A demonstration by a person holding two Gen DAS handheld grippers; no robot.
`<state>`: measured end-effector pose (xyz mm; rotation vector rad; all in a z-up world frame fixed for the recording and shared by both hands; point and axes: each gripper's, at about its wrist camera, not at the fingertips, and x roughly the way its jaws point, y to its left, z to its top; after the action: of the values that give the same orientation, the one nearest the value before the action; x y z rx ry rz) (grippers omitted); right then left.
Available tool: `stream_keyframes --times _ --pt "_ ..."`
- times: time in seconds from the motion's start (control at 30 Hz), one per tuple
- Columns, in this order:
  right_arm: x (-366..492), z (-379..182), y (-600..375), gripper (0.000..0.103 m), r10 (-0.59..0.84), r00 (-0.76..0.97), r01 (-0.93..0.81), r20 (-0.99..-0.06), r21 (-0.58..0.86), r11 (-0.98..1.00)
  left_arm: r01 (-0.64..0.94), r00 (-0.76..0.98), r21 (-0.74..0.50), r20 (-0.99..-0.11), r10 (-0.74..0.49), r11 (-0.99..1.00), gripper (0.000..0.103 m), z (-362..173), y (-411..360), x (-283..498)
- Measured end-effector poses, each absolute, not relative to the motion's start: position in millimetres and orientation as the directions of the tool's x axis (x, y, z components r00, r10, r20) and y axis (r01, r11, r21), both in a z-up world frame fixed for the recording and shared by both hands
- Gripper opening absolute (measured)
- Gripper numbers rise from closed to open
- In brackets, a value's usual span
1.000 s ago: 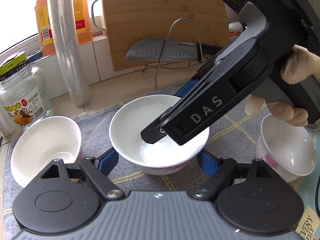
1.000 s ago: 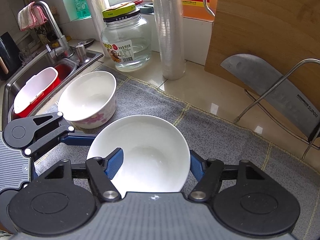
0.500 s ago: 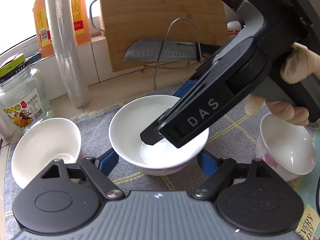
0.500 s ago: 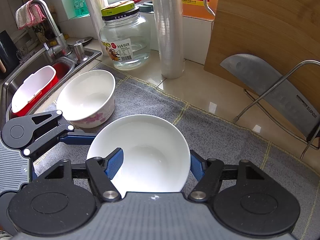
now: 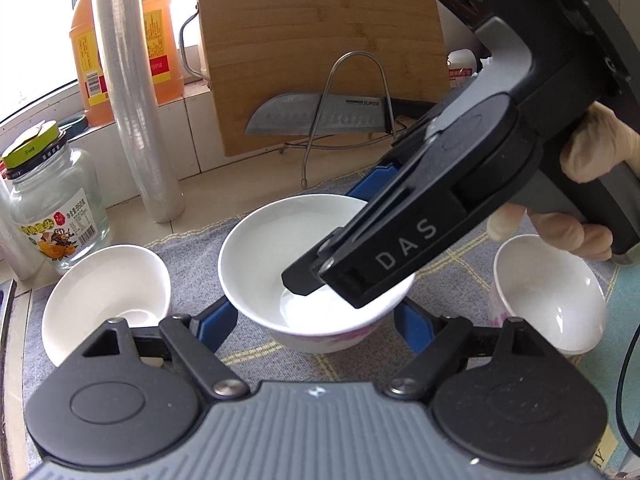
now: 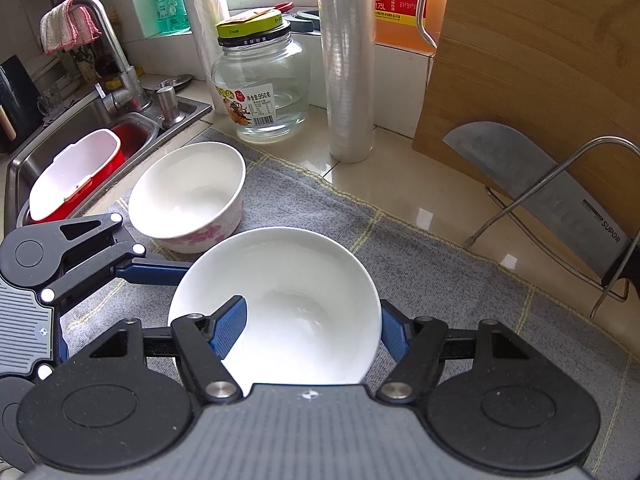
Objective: Organize plates and bowls
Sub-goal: 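Carry the held bowl over a pink-flower bowl with the right tool, then lower the held bowl into the pink-flower bowl with the right tool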
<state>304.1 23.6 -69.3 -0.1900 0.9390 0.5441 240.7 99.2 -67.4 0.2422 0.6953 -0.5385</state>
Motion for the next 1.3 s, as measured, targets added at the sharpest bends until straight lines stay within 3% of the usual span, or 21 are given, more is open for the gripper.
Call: stream_keyframes --times 0.73,1.3 --pt "242.9 -37.9 -10.1 0.075 0.365 0.52 -0.499 -0.772 0.072 0.864 0.594 0.631 0.055 -0.651 -0.422 0.803 0.085 -34.7 69.3 188.8" --pt "192.3 -30.5 -66.1 0.075 0.277 0.582 -0.383 -0.765 0.043 0.923 0.7 0.566 0.05 -0.647 -0.511 0.712 0.085 -30.6 19.0 160.4"
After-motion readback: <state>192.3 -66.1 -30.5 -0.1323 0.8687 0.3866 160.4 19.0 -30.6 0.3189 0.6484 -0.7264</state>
